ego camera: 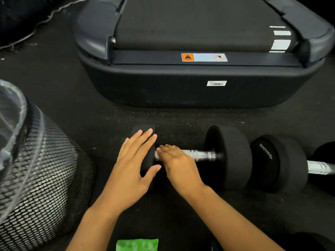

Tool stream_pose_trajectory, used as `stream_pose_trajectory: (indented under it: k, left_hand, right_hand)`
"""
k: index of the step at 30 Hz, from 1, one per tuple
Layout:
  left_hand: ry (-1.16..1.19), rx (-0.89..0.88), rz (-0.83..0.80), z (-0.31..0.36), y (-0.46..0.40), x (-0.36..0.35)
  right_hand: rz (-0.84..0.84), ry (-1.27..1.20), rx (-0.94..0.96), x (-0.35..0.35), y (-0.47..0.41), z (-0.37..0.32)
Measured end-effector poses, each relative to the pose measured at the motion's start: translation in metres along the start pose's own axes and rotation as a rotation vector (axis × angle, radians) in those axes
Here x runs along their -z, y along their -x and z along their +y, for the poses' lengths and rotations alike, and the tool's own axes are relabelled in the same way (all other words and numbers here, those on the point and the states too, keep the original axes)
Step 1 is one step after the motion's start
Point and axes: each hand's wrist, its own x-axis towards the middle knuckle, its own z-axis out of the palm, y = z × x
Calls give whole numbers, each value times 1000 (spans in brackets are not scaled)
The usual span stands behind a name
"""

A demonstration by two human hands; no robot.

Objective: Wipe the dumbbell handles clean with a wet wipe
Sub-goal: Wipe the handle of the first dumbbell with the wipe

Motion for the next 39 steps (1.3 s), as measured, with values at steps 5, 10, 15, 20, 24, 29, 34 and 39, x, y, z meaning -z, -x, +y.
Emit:
stream_pose_trajectory:
  k: [5,10,15,20,24,29,34,39]
  left_hand:
    - [18,-4,-4,1,3,1]
    - [18,1,-12,1,0,2]
    - [40,-3,-14,0,-1,3]
    - [55,-3,-14,0,0,3]
    - [43,-5,-6,0,0,2]
    - [44,-5,-5,0,0,2]
    - [43,2,-2,-1,0,2]
    - [46,-8,6,-2,-1,1]
  right_hand:
    - [-118,-1,-62,19,2,9]
    - [-298,-19,-201,26,-20,8]
    - [-387,-108,-373,26,-37,19]
    - [-400,-157,-341,34,-35,24]
    - [-405,-147,-306,34,-37,22]
    - [-425,-150,-358,38,-42,27]
    - [-394,-149,-263,41,-21,19]
    - [-348,-11,-123,30,-13,10]
